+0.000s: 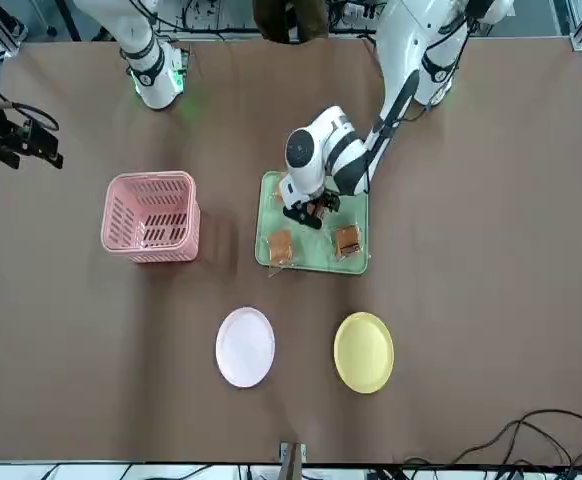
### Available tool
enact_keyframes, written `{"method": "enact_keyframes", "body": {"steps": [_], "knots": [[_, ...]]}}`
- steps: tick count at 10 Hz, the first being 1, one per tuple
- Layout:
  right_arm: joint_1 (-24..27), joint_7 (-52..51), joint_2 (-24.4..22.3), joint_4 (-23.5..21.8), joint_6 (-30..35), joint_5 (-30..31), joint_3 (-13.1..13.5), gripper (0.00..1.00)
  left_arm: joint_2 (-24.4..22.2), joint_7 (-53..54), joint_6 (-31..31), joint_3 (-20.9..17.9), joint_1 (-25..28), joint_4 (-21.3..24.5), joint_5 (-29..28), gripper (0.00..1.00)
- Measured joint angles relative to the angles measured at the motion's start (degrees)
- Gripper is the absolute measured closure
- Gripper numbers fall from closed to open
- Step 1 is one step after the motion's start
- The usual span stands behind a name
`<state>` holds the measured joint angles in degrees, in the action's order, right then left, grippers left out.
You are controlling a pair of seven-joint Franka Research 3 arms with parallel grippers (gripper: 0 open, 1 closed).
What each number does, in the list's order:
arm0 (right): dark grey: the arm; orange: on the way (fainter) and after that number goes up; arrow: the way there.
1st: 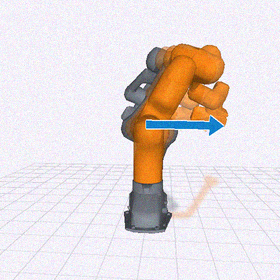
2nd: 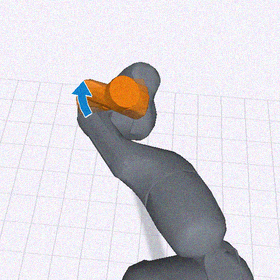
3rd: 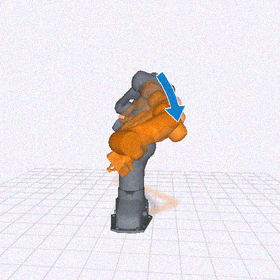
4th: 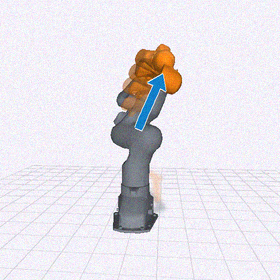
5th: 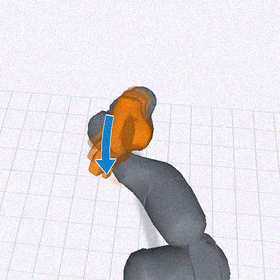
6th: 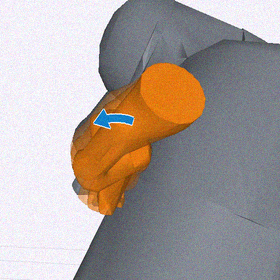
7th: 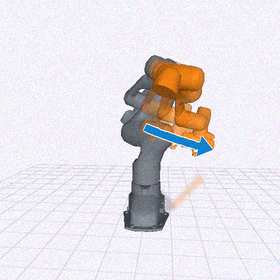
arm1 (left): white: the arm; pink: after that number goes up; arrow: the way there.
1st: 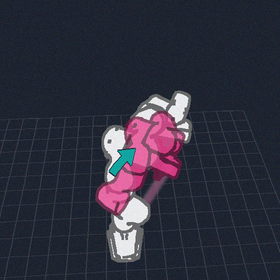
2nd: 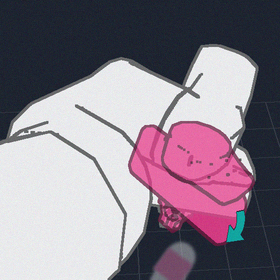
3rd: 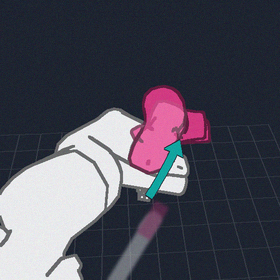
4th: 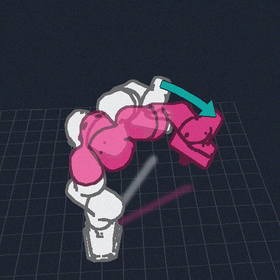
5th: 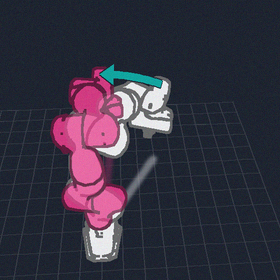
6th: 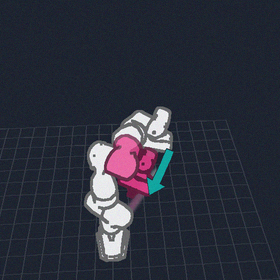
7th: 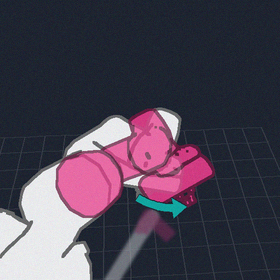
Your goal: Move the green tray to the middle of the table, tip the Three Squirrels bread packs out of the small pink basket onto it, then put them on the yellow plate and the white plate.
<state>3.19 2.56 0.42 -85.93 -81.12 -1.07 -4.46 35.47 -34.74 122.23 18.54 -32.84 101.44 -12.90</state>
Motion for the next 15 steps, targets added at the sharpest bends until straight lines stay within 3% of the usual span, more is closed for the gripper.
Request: {"method": "enact_keyframes", "body": {"steps": [8, 15], "knots": [[2.54, -5.15, 0.01, 0.55, -1.82, 0.0, 0.78, 0.01, 4.03, -0.08, 1.67, -1.16, -0.06, -1.14, -1.74, 0.0], [3.72, -5.45, 0.01, 0.67, -1.88, 0.0, 0.84, 0.01, 3.34, 1.03, -11.52, 0.26, -0.53, -0.42, -1.88, 0.0]]}}
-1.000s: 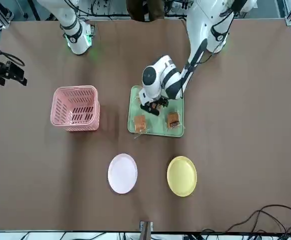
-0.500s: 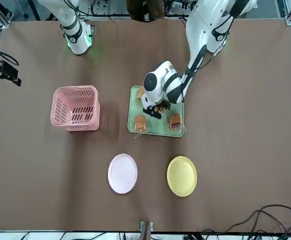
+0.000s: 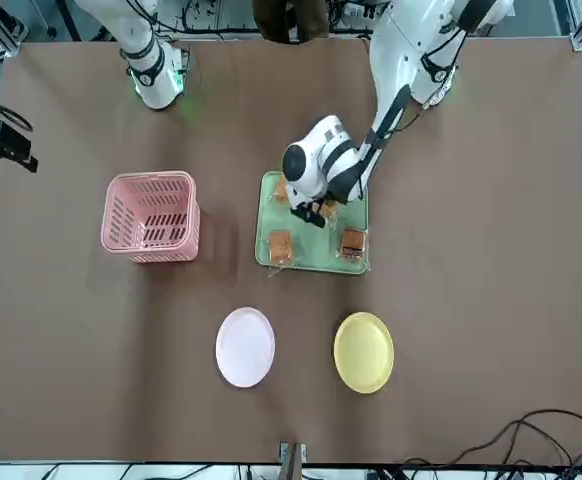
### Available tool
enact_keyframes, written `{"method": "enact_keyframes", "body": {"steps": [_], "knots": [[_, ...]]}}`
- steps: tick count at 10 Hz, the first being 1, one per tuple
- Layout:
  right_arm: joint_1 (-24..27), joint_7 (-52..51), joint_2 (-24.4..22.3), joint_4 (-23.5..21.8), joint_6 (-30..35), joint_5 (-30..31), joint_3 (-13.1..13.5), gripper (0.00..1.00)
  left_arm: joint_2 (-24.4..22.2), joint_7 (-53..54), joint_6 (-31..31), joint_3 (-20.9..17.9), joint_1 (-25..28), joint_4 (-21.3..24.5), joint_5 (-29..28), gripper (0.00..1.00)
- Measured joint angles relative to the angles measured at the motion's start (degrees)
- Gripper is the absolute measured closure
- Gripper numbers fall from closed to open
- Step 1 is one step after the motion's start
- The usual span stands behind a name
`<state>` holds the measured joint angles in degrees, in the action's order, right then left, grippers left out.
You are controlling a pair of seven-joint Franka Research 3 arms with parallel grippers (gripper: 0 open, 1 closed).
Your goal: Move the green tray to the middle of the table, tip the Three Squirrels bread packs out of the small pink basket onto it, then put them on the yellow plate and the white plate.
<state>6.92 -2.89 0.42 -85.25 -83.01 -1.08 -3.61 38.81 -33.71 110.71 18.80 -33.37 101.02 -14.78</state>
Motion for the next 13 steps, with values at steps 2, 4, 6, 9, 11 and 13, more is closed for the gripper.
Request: {"method": "enact_keyframes", "body": {"steps": [2, 4, 6, 9, 11, 13], "knots": [[0.0, 0.0, 0.0, 0.0, -0.17, 0.0, 0.0, 0.01, -0.03, 0.99, -3.36, 0.02, 0.52, 0.04, 0.02, 0.0], [0.0, 0.0, 0.0, 0.0, -0.37, 0.0, 0.0, 0.01, -0.08, 1.67, -4.62, -0.05, 2.97, 0.05, 0.04, 0.0], [0.0, 0.0, 0.0, 0.01, -0.42, 0.0, 0.0, 0.01, -0.29, 3.15, -5.41, -0.13, 6.02, 0.03, 0.05, 0.0], [0.0, 0.0, 0.0, 0.01, -0.45, 0.0, 0.0, 0.01, -1.2, 4.57, -8.82, -0.28, 6.75, -0.62, 0.05, 0.0], [0.0, 0.0, 0.0, 0.01, -0.51, 0.0, 0.0, 0.01, -3.06, 5.29, -11.53, -0.32, 7.36, -1.86, 0.05, 0.0], [0.0, 0.0, 0.0, 0.01, -1.56, 0.0, 0.0, 0.01, -5.97, 5.59, -14.11, -0.05, 7.71, -5.88, 2.71, 0.0]]}}
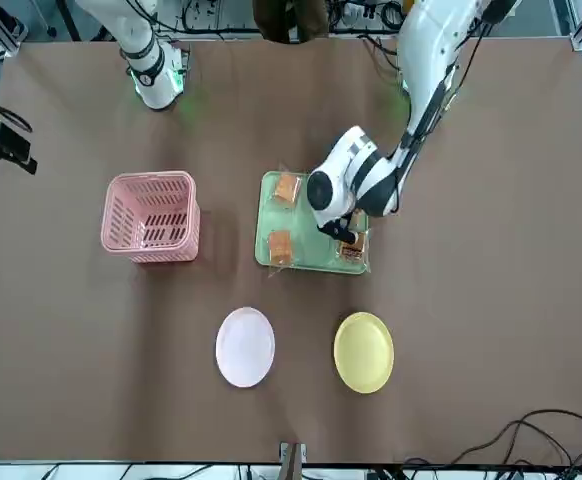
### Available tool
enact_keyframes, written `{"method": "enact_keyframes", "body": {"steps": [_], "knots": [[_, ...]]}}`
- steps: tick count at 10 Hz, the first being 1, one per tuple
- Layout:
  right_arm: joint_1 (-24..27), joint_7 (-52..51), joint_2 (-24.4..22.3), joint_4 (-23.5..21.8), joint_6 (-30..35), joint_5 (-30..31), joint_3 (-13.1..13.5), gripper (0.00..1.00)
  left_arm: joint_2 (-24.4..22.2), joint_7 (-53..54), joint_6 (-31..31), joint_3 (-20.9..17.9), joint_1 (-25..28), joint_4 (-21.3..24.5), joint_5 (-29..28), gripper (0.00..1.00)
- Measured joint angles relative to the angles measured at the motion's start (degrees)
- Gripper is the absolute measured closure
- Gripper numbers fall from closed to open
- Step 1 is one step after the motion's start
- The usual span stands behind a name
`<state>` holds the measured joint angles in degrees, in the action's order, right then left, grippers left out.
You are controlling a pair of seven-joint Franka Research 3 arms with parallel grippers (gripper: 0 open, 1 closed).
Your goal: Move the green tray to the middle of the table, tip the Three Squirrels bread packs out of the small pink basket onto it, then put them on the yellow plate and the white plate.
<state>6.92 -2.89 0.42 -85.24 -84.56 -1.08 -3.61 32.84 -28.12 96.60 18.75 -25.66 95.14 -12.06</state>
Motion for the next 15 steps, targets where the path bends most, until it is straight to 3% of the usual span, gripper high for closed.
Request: {"method": "enact_keyframes", "body": {"steps": [3, 6, 15], "knots": [[0.01, 0.0, 0.0, 0.0, -0.29, 0.0, 0.01, 0.01, 0.93, -1.06, 1.22, 0.37, -4.52, -4.16, 5.52, 0.0], [0.01, 0.0, 0.0, 0.0, -0.13, 0.01, -0.03, 0.01, 7.51, -4.51, 8.38, 0.32, -8.97, -4.39, 5.53, 0.0], [0.01, 0.04, 0.0, -0.01, -0.02, 0.02, -0.01, 0.01, 10.05, -7.8, 13.85, 0.04, -10.5, -5.15, 5.53, 0.0]]}}
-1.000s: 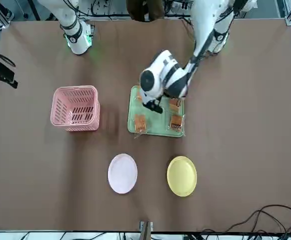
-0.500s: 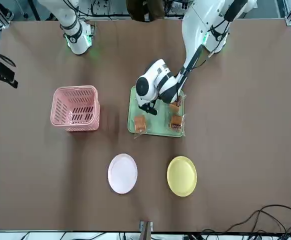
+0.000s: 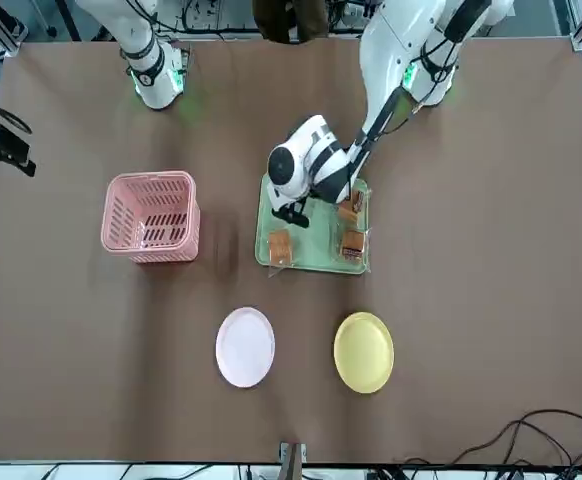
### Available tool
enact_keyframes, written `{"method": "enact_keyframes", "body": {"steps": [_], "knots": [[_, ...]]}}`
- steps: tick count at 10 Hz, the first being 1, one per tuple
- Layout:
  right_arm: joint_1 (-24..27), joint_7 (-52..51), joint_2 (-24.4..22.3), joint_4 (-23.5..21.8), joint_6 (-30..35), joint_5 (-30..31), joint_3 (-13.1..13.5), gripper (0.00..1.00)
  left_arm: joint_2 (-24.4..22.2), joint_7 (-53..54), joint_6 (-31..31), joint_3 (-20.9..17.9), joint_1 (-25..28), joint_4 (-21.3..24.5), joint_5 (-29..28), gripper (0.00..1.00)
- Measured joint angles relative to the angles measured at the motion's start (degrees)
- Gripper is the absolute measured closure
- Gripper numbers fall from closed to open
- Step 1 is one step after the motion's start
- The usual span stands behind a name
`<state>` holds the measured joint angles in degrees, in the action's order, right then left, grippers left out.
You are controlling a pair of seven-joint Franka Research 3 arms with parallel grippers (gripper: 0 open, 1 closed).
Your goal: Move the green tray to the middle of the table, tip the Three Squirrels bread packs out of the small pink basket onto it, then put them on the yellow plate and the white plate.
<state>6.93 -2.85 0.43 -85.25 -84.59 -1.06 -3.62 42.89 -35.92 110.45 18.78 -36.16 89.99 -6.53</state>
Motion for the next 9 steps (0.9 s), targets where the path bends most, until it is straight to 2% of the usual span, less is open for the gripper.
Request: {"method": "enact_keyframes", "body": {"steps": [4, 9], "knots": [[0.0, 0.0, 0.0, 0.0, 0.09, 0.0, -0.03, 0.01, -0.01, -1.12, 0.0, -0.24, -0.41, -0.35, 0.0, 0.0], [0.0, 0.0, 0.0, -0.01, 0.12, 0.0, -0.05, 0.01, -0.37, 0.46, -2.02, -8.12, 0.02, -2.87, -0.3, 0.0]]}}
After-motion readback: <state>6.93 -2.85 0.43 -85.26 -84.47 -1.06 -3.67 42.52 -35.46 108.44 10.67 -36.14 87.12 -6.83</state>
